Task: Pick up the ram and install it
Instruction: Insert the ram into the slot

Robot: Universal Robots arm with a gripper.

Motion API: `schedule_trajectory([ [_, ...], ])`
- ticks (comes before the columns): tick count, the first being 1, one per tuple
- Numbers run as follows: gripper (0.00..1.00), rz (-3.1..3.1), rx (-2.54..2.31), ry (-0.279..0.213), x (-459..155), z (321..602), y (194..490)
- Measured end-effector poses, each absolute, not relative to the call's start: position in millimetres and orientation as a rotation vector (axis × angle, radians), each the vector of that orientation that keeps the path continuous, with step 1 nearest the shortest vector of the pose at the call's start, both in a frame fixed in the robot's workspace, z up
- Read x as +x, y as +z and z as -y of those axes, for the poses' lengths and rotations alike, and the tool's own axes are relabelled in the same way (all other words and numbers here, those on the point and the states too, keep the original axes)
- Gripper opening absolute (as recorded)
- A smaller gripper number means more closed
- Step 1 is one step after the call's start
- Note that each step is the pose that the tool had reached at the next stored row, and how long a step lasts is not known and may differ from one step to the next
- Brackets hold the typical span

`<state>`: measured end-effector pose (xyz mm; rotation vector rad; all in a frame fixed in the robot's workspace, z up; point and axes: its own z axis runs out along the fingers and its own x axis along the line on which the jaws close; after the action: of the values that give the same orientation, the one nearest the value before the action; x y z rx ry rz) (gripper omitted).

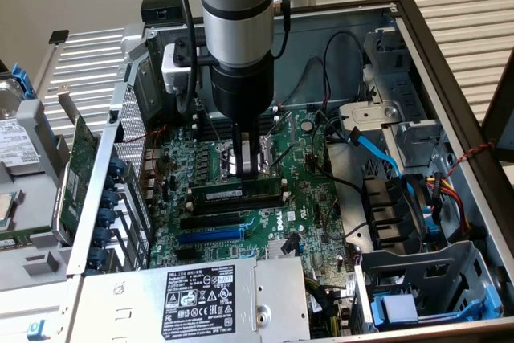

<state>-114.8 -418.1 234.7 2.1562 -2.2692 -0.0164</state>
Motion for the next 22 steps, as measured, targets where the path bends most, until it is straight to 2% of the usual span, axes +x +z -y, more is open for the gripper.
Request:
schedule_trajectory([
  [22, 0.12, 2.269, 2.156, -0.017, -115.3, 418.2, 231.0],
])
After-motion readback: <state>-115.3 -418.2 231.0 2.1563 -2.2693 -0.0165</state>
